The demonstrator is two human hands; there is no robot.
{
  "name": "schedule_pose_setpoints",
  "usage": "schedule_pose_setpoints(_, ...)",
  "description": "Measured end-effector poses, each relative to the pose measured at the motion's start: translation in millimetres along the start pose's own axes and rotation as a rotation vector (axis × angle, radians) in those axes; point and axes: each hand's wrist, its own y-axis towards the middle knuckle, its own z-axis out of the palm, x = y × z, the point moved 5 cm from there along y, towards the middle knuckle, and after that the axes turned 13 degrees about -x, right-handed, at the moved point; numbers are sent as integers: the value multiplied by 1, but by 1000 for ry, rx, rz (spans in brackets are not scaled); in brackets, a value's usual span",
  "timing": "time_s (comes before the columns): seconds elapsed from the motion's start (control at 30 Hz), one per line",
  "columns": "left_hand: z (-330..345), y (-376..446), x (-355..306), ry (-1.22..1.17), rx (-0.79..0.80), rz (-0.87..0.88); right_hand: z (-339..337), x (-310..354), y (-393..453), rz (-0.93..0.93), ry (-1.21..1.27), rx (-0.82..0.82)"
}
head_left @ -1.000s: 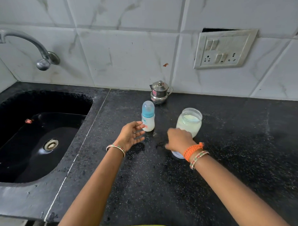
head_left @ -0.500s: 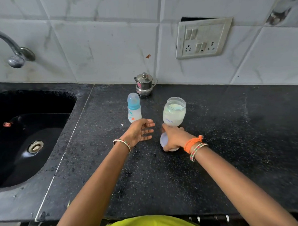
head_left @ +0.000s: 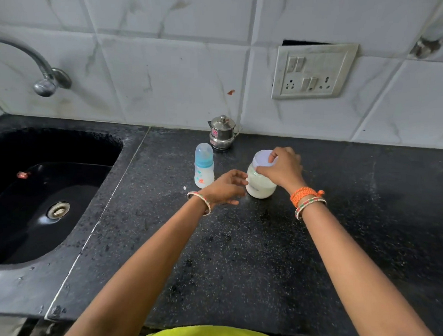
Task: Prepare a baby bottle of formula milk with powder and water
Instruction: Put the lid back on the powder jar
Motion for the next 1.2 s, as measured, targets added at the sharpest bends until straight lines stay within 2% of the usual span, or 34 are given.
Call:
schedule_pose_setpoints(0.13, 13, 12, -6, 160, -82, 140, -2, 10, 8, -103, -28, 169)
schedule_pose_setpoints(0.27, 14, 23, 6, 165, -222, 178, 7, 44, -1, -302, -140, 372)
schedule_pose_setpoints(0.37, 5, 23, 23, 94, -327, 208, 18, 70, -8, -471, -310, 398)
schedule_pose_setpoints(0.5, -2, 23, 34, 2, -415, 262, 24, 87, -5, -490, -345, 450)
schedule_pose_setpoints(0.77, 12, 35, 31, -10, -420, 252, 15, 64, 15, -362, -318, 517)
schedule_pose_setpoints(0.97, 13, 39, 27, 9, -431, 292, 17, 66, 21, -484, -379, 556)
schedule_pose_setpoints(1.2, 9, 46, 32, -29, -357, 211, 12, 65, 27, -649, -375, 678)
